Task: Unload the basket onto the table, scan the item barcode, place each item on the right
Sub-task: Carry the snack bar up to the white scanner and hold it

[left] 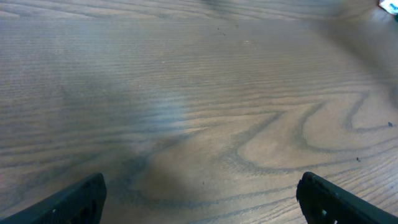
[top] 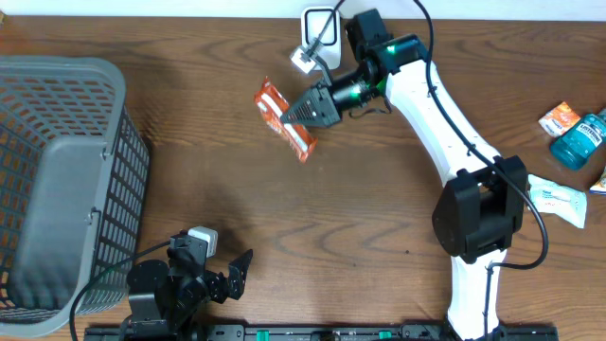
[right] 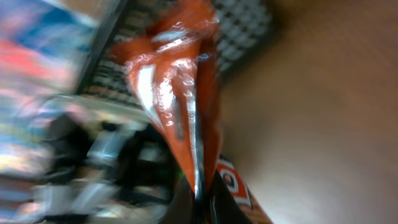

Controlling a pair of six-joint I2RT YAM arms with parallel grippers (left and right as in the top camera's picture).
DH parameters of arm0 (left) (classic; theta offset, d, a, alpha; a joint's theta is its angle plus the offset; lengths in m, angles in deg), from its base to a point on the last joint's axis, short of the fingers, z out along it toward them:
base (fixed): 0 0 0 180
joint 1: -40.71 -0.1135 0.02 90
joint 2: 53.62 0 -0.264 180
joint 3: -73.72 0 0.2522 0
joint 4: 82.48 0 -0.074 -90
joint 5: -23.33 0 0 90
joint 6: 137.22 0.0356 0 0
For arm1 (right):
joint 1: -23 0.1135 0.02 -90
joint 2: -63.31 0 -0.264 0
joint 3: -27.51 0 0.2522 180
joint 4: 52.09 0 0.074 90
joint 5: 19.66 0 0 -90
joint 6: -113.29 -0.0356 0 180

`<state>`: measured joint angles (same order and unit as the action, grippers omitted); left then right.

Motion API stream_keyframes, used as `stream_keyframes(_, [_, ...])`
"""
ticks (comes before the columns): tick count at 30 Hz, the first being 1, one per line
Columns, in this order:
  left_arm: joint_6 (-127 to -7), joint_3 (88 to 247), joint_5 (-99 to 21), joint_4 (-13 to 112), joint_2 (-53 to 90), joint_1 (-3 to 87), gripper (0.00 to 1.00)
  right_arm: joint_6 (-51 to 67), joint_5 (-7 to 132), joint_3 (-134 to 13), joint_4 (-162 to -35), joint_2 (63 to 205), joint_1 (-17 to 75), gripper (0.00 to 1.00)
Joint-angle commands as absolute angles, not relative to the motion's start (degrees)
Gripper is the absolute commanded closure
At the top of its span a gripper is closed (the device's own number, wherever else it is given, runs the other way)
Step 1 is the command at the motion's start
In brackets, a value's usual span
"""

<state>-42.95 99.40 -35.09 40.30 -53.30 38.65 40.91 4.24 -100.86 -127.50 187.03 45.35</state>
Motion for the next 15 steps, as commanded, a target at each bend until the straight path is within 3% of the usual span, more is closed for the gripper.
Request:
stream_keyframes(1, [-43.04, 99.64, -34.94, 40.06, -53.41, 38.43, 0.02, 28.65, 23.34, -101.32, -120.39, 186.20, 47.34, 0.99])
stream_keyframes(8, [-43.04, 99.64, -34.96, 40.06, -53.39, 38.43, 0.02, 31.43, 33.22, -101.32, -103.89, 186.22, 48.44, 0.99])
stream_keyframes(15, [-43.04, 99.64, -34.96, 40.06, -53.41, 38.43, 0.02, 36.39, 64.04, -101.32, -86.89, 187.42, 49.35, 0.99])
